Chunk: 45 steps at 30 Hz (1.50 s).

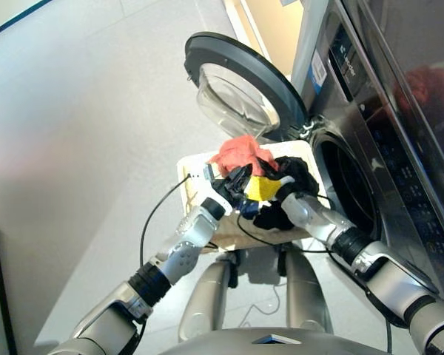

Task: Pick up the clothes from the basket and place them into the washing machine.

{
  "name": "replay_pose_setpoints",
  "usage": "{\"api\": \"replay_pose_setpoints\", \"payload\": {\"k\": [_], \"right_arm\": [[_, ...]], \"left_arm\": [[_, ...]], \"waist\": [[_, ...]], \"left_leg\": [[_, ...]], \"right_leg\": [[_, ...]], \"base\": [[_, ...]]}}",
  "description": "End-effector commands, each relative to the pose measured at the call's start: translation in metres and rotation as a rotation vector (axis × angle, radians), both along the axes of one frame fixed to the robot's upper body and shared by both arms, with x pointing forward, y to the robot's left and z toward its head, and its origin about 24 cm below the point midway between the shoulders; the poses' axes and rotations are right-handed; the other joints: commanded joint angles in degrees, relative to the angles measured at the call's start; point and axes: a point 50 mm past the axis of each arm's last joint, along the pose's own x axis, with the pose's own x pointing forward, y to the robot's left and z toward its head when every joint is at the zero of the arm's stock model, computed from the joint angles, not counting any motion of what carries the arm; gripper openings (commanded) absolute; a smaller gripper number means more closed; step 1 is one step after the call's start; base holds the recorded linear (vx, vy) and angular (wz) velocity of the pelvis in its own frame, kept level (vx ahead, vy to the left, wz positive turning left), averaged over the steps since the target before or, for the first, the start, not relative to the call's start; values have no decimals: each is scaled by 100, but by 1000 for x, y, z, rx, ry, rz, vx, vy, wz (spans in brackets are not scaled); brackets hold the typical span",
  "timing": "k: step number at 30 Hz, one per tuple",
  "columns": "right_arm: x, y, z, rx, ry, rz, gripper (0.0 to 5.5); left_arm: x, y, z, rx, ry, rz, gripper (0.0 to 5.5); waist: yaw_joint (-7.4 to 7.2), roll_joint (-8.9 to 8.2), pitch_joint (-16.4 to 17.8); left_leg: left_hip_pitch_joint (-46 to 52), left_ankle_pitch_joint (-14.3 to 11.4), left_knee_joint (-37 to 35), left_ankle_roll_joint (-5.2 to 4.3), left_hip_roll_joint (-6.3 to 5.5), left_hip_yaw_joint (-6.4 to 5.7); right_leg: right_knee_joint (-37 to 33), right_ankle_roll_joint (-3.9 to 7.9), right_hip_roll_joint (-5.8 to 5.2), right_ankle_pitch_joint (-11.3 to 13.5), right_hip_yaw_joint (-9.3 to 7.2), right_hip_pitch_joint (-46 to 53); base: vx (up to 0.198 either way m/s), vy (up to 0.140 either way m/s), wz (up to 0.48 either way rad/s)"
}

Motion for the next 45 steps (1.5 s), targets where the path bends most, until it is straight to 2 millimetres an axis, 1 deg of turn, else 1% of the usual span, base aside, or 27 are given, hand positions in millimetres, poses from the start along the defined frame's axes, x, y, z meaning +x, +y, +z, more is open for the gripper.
{"api": "replay_pose_setpoints", "payload": {"k": [1, 4, 5, 6, 9, 11, 14, 15, 19, 21, 22, 23, 25, 28, 29, 30, 31, 32, 33, 34, 36, 37, 38, 39, 40, 43, 45], "right_arm": [[3, 22, 23, 335, -23, -16, 0], [-1, 15, 15, 461, 32, -84, 0], [-2, 11, 12, 486, 44, -106, 0], [-3, 7, 10, 526, 59, -136, 0], [-4, -4, 2, 645, 101, -222, 0], [-4, -15, -4, 729, 126, -303, 0], [-1, -27, -4, 876, 136, -386, 0], [0, -33, -2, 982, 127, -431, 0], [8, -52, 5, 1268, 91, -548, 0], [13, -61, 12, 1344, 60, -577, 0], [14, -61, 12, 1345, 59, -576, 0], [20, -69, 20, 1408, 28, -598, 0], [26, -80, 31, 1457, -18, -615, 0], [35, -97, 47, 1533, -87, -654, 0], [38, -100, 53, 1563, -111, -661, 0], [39, -100, 54, 1564, -112, -661, 0], [46, -111, 70, 1610, -170, -685, 0], [46, -112, 70, 1611, -172, -683, 0], [51, -118, 81, 1620, -200, -691, 0], [57, -130, 100, 1644, -250, -698, 0], [61, -142, 127, 1755, -341, -698, 0], [61, -150, 139, 1760, -386, -697, 0], [61, -151, 140, 1760, -389, -697, 0], [55, -162, 172, 1780, -519, -620, 0], [50, -173, 184, 1769, -590, -611, 0], [32, -207, 232, 1704, -807, -579, 0], [8, -234, 263, 1653, -1005, -596, 0]], "left_arm": [[-3, -2, 24, -70, -130, 29, 550], [6, 22, 17, -81, -100, 217, 550], [7, 28, 13, -99, -74, 269, 550], [9, 36, 10, -110, -54, 338, 550], [14, 59, -5, -33, -14, 503, 550], [18, 72, -17, 67, 12, 599, 550], [21, 81, -35, 153, 69, 668, 550], [21, 84, -42, 205, 92, 694, 550], [23, 90, -63, 350, 147, 735, 550], [23, 93, -70, 419, 157, 744, 550], [23, 93, -69, 419, 156, 744, 550], [24, 95, -76, 500, 166, 749, 550], [24, 98, -80, 547, 169, 749, 550], [25, 100, -81, 587, 164, 742, 550], [26, 99, -79, 581, 156, 745, 550], [27, 99, -79, 581, 155, 745, 550], [29, 100, -76, 585, 148, 748, 550], [30, 100, -76, 584, 146, 748, 550], [31, 100, -74, 595, 135, 746, 550], [34, 100, -69, 619, 102, 742, 550], [38, 100, -63, 611, 83, 749, 550], [39, 102, -60, 607, 74, 754, 550], [40, 101, -59, 605, 72, 754, 550], [41, 104, -55, 590, 62, 766, 550], [40, 104, -55, 594, 58, 764, 550], [36, 108, -64, 625, 80, 759, 550], [33, 113, -71, 648, 104, 765, 550]], "waist": [[14, -58, -189], [17, -77, -181], [33, -66, -175], [30, -74, -164], [15, -86, -158], [15, -77, -152], [19, -50, -116], [16, -32, -91], [24, 42, 28], [49, 83, 93], [53, 83, 91], [65, 124, 158], [88, 164, 210], [132, 223, 262], [148, 241, 273], [154, 240, 263], [183, 293, 298], [194, 292, 285], [216, 318, 296], [248, 373, 343], [299, 452, 354], [314, 473, 359], [328, 473, 353], [313, 514, 411], [319, 532, 421], [348, 559, 387], [327, 568, 364]], "left_leg": [[-428, 164, 117, 172, -210, 30], [-446, 171, 111, 175, -212, 40], [-372, 3, 150, 147, -189, 13], [-388, 8, 158, 146, -190, 17], [-400, 9, 145, 137, -182, 17], [-421, 14, 134, 131, -175, 26], [-465, 31, 108, 120, -171, 43], [-503, 36, 113, 117, -166, 47], [-672, 47, 128, 106, -165, 55], [-804, 40, 177, 104, -153, 53], [-814, 37, 183, 104, -153, 54], [-1001, 16, 298, 106, -142, 64], [-1229, -24, 454, 127, -132, 54], [-1621, -117, 783, 136, -105, 38], [-1752, -157, 892, 137, -105, 37], [-1779, -166, 912, 137, -102, 38], [-2042, -240, 1136, 152, -83, 29], [-2084, -256, 1168, 153, -78, 33], [-2214, -293, 1280, 159, -66, 29], [-2431, -362, 1492, 165, -46, 17], [-2656, -424, 1662, 169, -30, 22], [-2748, -457, 1755, 166, -22, 32], [-2780, -472, 1783, 165, -16, 36], [-2901, -525, 1923, 182, -7, 67], [-2977, -559, 2014, 186, 20, 97], [-3082, -642, 2151, 201, 26, 113], [-3091, -681, 2159, 202, 47, 159]], "right_leg": [[-646, 398, 52, 289, -22, 296], [-651, 388, 53, 297, -9, 264], [-597, 416, 80, 152, 13, 330], [-594, 411, 80, 154, 10, 319], [-607, 402, 74, 156, 16, 300], [-618, 393, 71, 153, 12, 279], [-622, 395, 71, 149, 20, 219], [-605, 391, 67, 146, 17, 168], [-541, 387, 70, 124, 26, -27], [-470, 375, 66, 105, 23, -159], [-465, 375, 66, 104, 24, -168], [-359, 360, 67, 82, 34, -360], [-210, 343, 78, 52, 62, -596], [97, 320, 64, -11, 73, -1002], [176, 314, 71, -29, 82, -1121], [189, 314, 73, -34, 83, -1145], [427, 296, 90, -84, 128, -1424], [452, 295, 93, -94, 133, -1464], [536, 292, 95, -116, 149, -1587], [772, 272, 102, -169, 182, -1836], [983, 264, 117, -228, 219, -2102], [1062, 259, 127, -264, 251, -2208], [1084, 259, 132, -273, 256, -2240], [1222, 261, 176, -303, 297, -2415], [1326, 259, 189, -332, 304, -2504], [1480, 262, 263, -385, 366, -2704], [1532, 287, 282, -390, 417, -2788]], "base": [[0, 0, 0], [29, 0, -2], [83, -1, 10], [88, -7, 11], [0, 0, 0], [0, 0, 0], [0, 0, 0], [0, 0, 0], [0, 0, 0], [0, 0, 0], [0, 0, 0], [0, 0, 0], [0, 0, 0], [0, 0, 0], [0, 0, 0], [0, 0, 0], [0, 0, 0], [0, 0, 0], [0, 0, 0], [0, 0, 0], [0, 0, 0], [0, 0, 0], [0, 0, 0], [0, 0, 0], [0, 0, 0], [9, 1, -66], [35, 29, -209]]}}
